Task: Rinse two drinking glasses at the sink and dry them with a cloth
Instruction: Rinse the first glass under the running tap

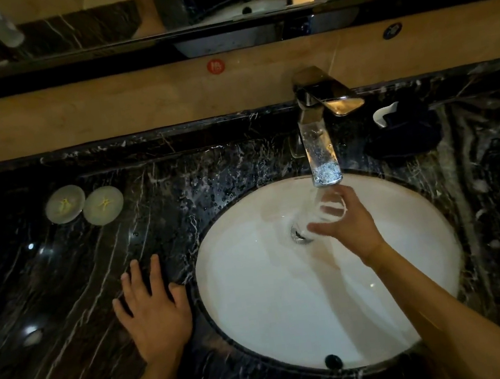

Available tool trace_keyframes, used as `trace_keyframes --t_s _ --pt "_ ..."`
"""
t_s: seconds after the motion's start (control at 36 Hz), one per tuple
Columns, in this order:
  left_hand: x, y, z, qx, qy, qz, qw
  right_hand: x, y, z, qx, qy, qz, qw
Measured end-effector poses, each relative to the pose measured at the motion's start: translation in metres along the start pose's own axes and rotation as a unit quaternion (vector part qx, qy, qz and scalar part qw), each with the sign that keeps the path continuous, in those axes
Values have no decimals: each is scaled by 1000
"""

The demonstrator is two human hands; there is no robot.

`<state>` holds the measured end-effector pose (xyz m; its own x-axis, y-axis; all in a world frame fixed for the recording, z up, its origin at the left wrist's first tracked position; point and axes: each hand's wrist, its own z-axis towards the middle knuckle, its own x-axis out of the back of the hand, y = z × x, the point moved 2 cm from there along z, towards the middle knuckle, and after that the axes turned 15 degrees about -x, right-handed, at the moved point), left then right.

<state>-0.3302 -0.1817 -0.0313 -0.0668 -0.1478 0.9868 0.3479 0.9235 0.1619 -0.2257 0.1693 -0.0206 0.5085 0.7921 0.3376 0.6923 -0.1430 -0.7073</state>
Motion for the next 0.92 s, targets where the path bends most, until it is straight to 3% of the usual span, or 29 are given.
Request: trace_keyframes --t_s 0.08,0.17,0.25,0.31,0.36,0.47,0.58,0.67,0.72,0.83,0.92 --pt "0 1 0 1 -4 0 1000 0 -3 -1 15 75 -40 996" --pt "0 1 0 0 0 -1 1000 3 -5 -1 24 42 -123 991" --pt "0 0 0 0 2 -1 1000 -1 -3 -5 24 23 -71 997" --pt "0 1 -1 2 1 -2 1000 -5 -3 -7 20 66 -27 997" --pt "0 1 -1 2 2 -1 1000 -7 -7 -8 16 90 -51 995" --pt "0 1 -1 0 3 -1 1000 -3 -9 -3 9 22 -73 997" --pt "1 2 -1 -2 7 -5 1000 -3 -11 -5 8 79 -56 995" --pt "1 2 -1 -3 7 -2 1000 -1 -13 -2 9 43 -115 992" --pt "1 1 -1 0 5 -3 1000 -2 -11 -2 3 25 -93 995" --pt "0 2 -1 0 5 -4 1000 -8 -7 -6 -13 76 -61 995" --pt "0 1 -1 -2 7 -6 1000 -9 -9 -3 -22 33 -103 994"
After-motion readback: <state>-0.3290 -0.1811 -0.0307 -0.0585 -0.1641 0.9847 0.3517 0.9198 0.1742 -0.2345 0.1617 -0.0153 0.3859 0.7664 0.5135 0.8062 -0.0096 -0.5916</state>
